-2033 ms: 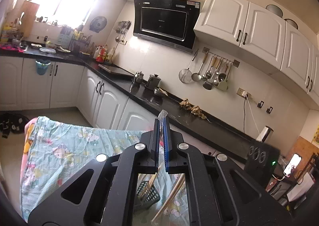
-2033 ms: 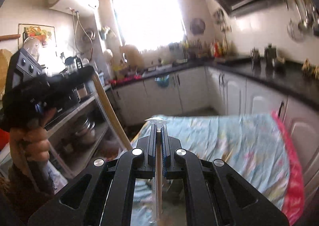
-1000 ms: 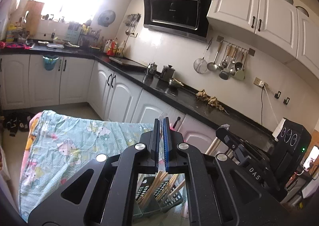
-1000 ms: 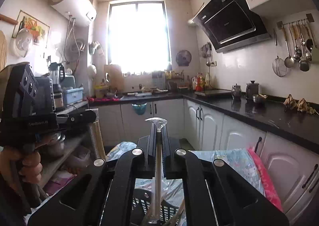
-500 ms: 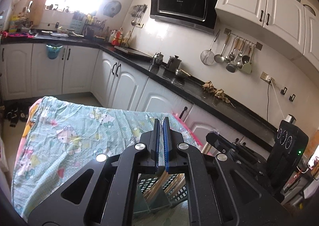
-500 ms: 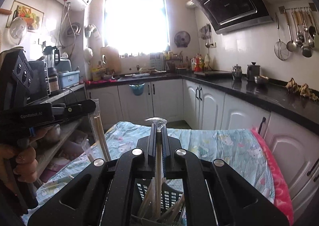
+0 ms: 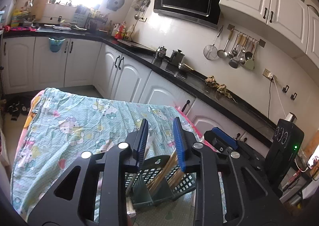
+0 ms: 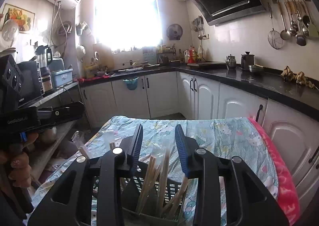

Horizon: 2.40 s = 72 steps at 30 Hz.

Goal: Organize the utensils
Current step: 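Open both grippers to release the chopsticks into the caddy, then withdraw both open grippers from the caddy toward the remaining chopsticks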

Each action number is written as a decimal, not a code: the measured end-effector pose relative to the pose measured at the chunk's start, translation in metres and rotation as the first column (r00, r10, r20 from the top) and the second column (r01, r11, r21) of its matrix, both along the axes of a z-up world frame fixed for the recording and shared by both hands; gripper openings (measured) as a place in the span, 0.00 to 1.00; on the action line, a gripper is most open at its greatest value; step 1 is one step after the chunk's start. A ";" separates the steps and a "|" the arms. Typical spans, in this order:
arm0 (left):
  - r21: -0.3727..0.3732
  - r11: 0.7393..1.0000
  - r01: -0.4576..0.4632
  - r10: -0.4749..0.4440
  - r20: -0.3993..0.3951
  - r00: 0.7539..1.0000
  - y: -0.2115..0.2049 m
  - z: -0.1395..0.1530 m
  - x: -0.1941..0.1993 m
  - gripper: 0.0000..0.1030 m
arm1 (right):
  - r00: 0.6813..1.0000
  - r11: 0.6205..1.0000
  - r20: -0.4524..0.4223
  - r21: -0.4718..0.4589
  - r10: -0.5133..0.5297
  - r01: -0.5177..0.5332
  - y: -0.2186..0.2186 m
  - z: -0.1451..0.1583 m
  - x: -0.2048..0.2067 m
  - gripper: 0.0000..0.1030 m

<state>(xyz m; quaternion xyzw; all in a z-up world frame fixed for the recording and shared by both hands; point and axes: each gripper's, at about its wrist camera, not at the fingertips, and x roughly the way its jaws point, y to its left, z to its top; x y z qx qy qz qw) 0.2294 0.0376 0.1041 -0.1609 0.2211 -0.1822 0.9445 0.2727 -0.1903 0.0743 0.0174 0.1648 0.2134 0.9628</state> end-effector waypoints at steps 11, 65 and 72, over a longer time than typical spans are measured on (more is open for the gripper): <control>-0.013 1.000 -0.024 0.024 0.014 1.000 0.012 0.013 -0.023 0.63 | 0.999 1.000 -0.032 -0.004 -0.016 0.016 -0.008 0.007 -0.017 0.49; 0.047 0.997 -0.057 0.063 -0.128 0.990 0.012 -0.052 -0.104 0.89 | 0.982 0.994 -0.185 -0.108 -0.038 0.019 -0.025 -0.042 -0.120 0.81; 0.052 0.997 -0.059 0.067 -0.171 0.983 0.014 -0.071 -0.106 0.89 | 0.973 0.991 -0.224 -0.129 -0.057 0.029 -0.027 -0.060 -0.125 0.81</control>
